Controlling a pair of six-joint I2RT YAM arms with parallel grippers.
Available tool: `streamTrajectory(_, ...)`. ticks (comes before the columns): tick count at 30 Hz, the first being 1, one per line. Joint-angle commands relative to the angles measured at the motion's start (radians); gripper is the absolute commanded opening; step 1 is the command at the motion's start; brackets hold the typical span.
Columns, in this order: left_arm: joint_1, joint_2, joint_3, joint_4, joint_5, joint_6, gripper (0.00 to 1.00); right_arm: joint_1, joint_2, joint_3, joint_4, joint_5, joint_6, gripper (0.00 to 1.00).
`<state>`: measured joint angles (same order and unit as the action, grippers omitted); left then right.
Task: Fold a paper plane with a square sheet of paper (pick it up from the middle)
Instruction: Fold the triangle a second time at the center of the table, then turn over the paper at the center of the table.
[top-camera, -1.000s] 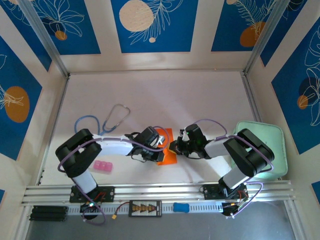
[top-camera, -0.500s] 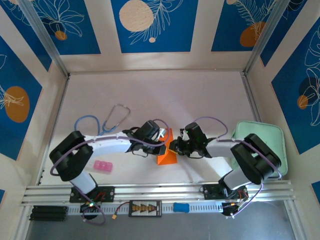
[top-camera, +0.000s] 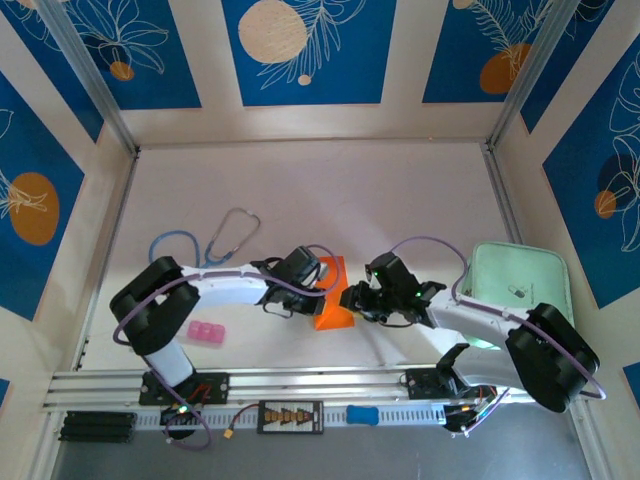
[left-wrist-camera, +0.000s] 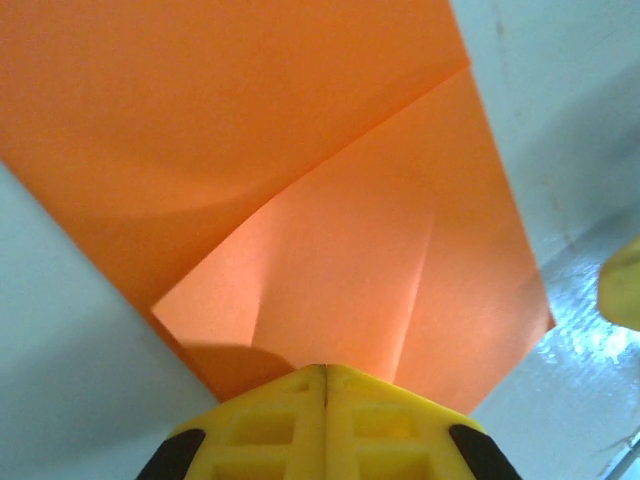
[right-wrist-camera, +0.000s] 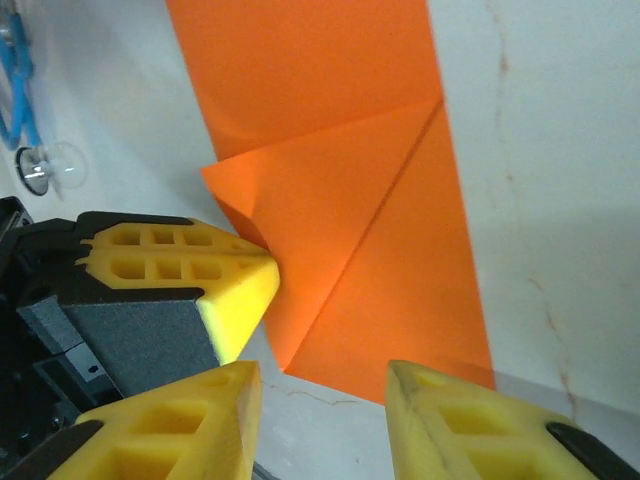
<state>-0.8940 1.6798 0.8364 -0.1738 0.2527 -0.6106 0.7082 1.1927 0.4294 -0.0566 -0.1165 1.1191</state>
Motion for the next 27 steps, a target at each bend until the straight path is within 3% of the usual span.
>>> streamTrajectory(1,0.006,0.026,-0.024,0.003,-0.005,0.009,0.00,0.018,-0.003,-0.010,-0.068,0.037,0.042,0.39)
streamTrajectory(16,0.007,0.020,-0.031,0.018,0.006,-0.004,0.00,0.036,0.115,-0.010,0.024,0.023,0.054,0.41)
streamTrajectory(27,0.006,0.018,-0.026,0.015,0.010,-0.003,0.00,0.006,0.185,0.001,0.211,-0.040,0.028,0.55)
